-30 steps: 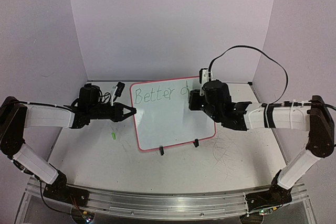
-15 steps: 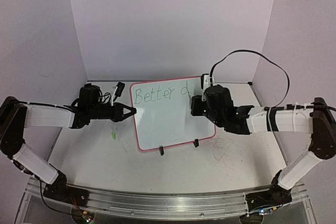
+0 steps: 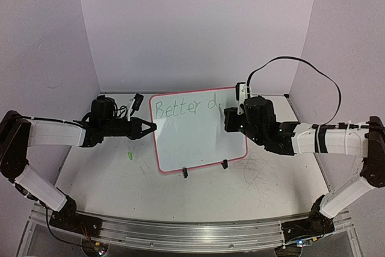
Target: Write a sentence on the whiteboard
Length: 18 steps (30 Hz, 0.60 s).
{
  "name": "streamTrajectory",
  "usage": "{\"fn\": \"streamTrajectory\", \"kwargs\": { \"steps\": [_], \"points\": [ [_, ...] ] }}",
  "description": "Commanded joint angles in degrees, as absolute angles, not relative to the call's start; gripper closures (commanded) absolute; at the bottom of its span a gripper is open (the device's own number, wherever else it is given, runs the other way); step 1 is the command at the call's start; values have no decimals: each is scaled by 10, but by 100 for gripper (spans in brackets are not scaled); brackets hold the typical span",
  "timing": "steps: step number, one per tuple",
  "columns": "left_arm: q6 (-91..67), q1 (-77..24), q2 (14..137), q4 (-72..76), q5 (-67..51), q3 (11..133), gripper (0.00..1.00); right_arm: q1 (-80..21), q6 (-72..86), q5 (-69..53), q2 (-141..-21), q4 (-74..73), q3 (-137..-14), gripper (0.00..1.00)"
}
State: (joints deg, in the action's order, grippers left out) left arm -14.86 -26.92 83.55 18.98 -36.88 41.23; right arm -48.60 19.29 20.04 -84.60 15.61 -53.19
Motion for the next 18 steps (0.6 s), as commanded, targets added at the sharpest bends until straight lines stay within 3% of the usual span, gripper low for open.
{"fn": "streamTrajectory", "kwargs": {
  "steps": [1, 18],
  "points": [
    [-113, -276, 847, 171, -314, 430, 100, -478, 178, 197, -858, 188, -553, 100],
    [-111, -277, 850, 168, -315, 432, 100, -472, 169, 210, -888, 188, -580, 100]
  ]
}}
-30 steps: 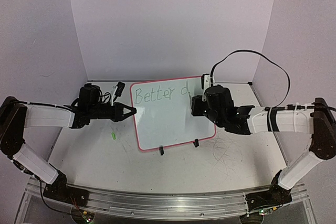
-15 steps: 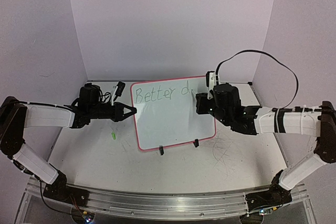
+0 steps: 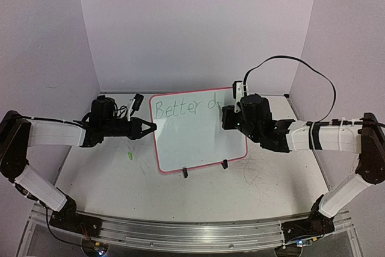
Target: Write a sentence on the whiteboard
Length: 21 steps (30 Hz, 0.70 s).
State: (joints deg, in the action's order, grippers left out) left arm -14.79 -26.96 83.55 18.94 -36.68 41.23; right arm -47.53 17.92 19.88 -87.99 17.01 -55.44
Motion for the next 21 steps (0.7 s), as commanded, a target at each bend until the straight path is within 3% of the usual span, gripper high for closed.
{"fn": "streamTrajectory", "kwargs": {
  "steps": [1, 21],
  "points": [
    [-111, -277, 851, 168, -316, 432, 100, -472, 168, 211, -890, 188, -581, 100],
    [-111, -277, 851, 167, -317, 435, 100, -478, 195, 209, -867, 150, -549, 100]
  ]
}}
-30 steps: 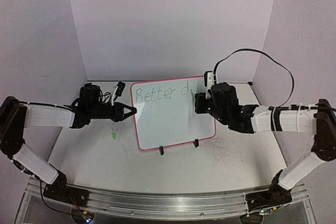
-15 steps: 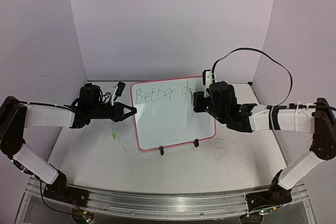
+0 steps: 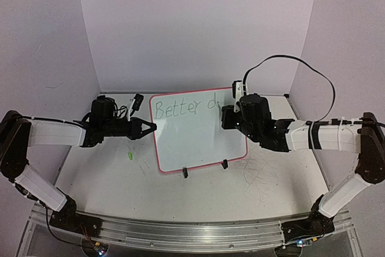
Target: Write a sentence on the whiteboard
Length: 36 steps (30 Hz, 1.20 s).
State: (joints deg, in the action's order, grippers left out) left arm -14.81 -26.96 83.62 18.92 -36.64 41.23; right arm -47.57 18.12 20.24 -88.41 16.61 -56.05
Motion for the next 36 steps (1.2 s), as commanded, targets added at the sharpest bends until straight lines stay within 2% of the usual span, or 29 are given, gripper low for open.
{"fn": "streamTrajectory", "kwargs": {
  "steps": [1, 18, 28, 36],
  "points": [
    [-111, -277, 851, 167, -317, 435, 100, -477, 196, 211, -868, 150, -548, 100],
    [-112, -278, 850, 165, -317, 434, 100, -478, 196, 209, -875, 151, -558, 100],
    [-110, -278, 851, 165, -316, 435, 100, -474, 202, 209, -807, 181, -523, 100],
    [-111, -279, 845, 164, -315, 433, 100, -464, 207, 205, -835, 181, -526, 100]
  ]
}}
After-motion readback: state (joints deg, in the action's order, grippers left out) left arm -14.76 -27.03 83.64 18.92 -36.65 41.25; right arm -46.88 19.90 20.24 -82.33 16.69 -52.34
